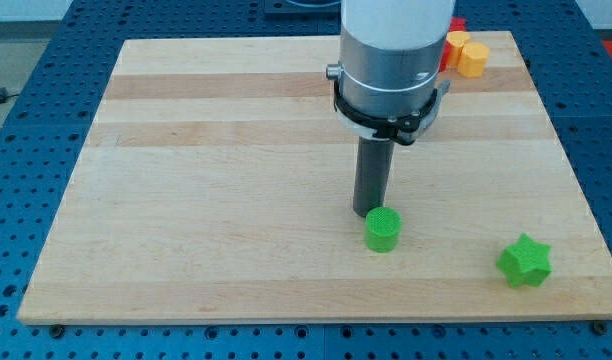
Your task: Move the green circle towards the green star
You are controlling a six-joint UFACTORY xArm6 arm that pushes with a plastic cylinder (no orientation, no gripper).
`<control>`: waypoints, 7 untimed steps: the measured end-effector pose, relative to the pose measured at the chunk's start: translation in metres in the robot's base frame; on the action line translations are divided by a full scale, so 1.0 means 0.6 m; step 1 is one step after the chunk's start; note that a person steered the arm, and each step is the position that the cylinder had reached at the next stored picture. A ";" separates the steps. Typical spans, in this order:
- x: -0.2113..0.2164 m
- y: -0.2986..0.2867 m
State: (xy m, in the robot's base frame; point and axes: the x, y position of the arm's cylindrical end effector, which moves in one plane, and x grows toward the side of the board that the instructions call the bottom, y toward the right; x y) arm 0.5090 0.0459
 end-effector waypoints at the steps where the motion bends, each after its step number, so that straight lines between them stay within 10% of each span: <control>1: 0.019 -0.052; 7: 0.044 0.062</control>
State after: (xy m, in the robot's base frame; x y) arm 0.5357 0.0828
